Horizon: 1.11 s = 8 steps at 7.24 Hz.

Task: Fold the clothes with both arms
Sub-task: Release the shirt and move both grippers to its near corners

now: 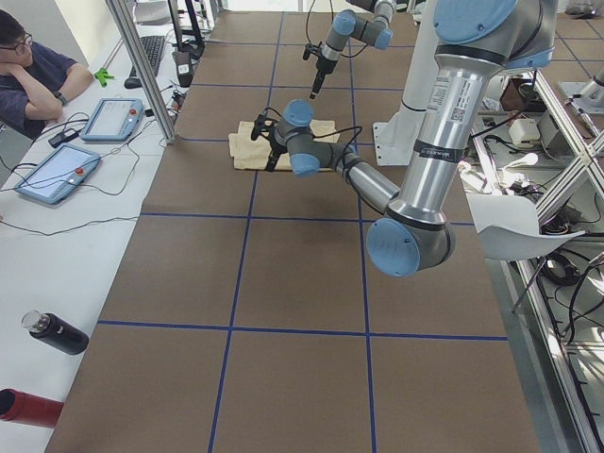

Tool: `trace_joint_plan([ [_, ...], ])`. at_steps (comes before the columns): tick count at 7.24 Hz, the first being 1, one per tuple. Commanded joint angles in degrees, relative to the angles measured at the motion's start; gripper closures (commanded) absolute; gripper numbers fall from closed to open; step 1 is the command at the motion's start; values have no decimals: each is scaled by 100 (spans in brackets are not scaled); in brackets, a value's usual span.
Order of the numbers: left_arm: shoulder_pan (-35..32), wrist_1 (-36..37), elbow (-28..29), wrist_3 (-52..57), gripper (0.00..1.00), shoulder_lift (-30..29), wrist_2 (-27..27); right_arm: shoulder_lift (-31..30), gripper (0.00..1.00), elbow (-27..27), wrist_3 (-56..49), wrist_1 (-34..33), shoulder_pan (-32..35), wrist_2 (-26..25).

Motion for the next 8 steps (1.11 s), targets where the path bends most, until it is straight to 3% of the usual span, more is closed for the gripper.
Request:
trace_joint_plan([
  [1,1332,45,-278,-1387,0,183,931,-787,0,72,18,1195,3,65],
  [2,1607,393,-261,-1575,6,140,1239,-789,0,46,18,1208,-5,57],
  [4,1802,739,-104,-1997,48,-89,1251,-772,0,20,18,1199,-14,48],
  [8,1979,739,161,-2456,48,-256,1251,-772,0,11,9,1199,-14,48],
])
